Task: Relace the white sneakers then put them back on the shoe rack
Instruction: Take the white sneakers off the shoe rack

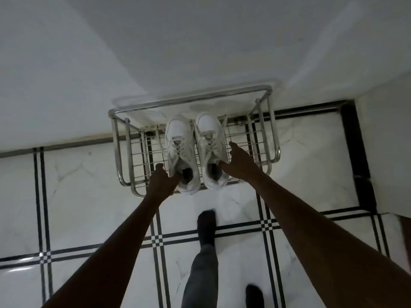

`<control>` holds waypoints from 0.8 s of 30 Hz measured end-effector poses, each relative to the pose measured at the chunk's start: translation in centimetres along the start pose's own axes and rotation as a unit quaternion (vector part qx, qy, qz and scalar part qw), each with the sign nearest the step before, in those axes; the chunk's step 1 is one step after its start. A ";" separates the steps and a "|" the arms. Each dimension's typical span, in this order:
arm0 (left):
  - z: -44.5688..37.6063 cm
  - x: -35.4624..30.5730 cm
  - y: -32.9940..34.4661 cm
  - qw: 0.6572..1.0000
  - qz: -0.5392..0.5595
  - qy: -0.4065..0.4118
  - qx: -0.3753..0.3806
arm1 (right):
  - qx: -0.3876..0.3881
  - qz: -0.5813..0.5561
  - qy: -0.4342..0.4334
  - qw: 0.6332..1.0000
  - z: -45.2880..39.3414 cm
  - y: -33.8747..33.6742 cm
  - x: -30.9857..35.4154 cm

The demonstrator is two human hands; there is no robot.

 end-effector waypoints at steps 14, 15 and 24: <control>1.4 0.4 1.5 0.995 0.063 0.056 -0.050 | -0.015 -0.027 -0.038 0.999 -1.1 1.9 -2.0; 2.2 0.6 1.8 0.994 0.066 0.060 -0.058 | -0.020 -0.034 -0.047 0.998 -0.4 1.9 -2.3; 14.3 5.8 8.4 0.980 0.040 0.129 -0.145 | -0.055 -0.079 -0.148 0.984 10.8 3.5 -10.2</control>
Point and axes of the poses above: each hand's wrist, its own z-axis away from the middle knuckle, its own y-axis out of the palm, x = y × z, the point moved 2 cm from there along -z, towards the middle knuckle, and after that the axes turned 10 degrees about y, right-handed, at the moved point
